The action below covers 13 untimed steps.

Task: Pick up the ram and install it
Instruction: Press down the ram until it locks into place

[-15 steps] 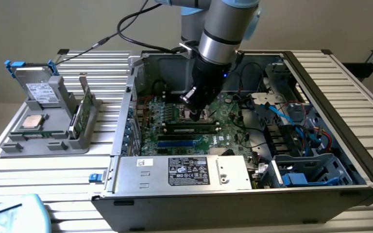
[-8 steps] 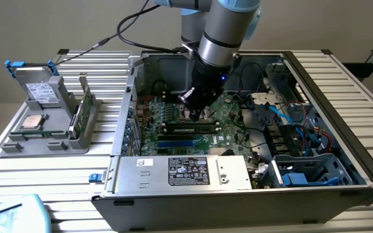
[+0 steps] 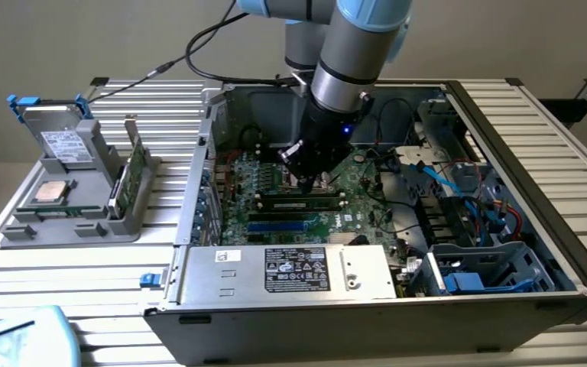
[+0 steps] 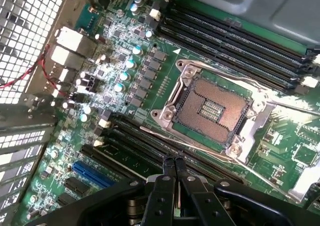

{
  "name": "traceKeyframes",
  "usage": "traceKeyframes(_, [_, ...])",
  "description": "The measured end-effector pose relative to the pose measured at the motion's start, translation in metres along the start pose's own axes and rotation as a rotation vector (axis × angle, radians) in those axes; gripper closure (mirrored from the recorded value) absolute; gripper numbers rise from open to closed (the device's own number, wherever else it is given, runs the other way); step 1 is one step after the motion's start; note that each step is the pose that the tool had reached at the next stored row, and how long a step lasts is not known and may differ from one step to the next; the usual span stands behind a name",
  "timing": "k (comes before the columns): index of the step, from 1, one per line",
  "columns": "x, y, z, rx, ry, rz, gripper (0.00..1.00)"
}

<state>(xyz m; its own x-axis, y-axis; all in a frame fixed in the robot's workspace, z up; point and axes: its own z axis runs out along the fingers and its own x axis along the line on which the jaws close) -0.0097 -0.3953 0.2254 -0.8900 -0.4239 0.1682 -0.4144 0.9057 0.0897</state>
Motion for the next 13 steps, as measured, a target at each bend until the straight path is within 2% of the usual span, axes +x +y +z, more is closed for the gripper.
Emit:
traceKeyframes(6, [0.004,0.002,-0.0138,0.0001,-0.0033,0.009,0.9])
traceKeyframes(7, [0.004,0.002,-0.0142,0.0024,-0.0065,0.01,0.9])
traceKeyframes(8, [0.004,0.0021,-0.0142,0.0074,-0.0152,0.01,0.9])
traceKeyframes(9, [0.004,0.0021,-0.0142,0.014,-0.0225,0.011,0.9])
traceKeyframes(10, [0.004,0.002,-0.0143,0.0243,-0.0263,0.014,0.9])
traceKeyframes(11, [0.004,0.0021,-0.0143,0.037,-0.0283,0.018,0.9])
traceKeyframes(13, [0.004,0.0021,-0.0143,0.0672,-0.0296,0.026,0.9])
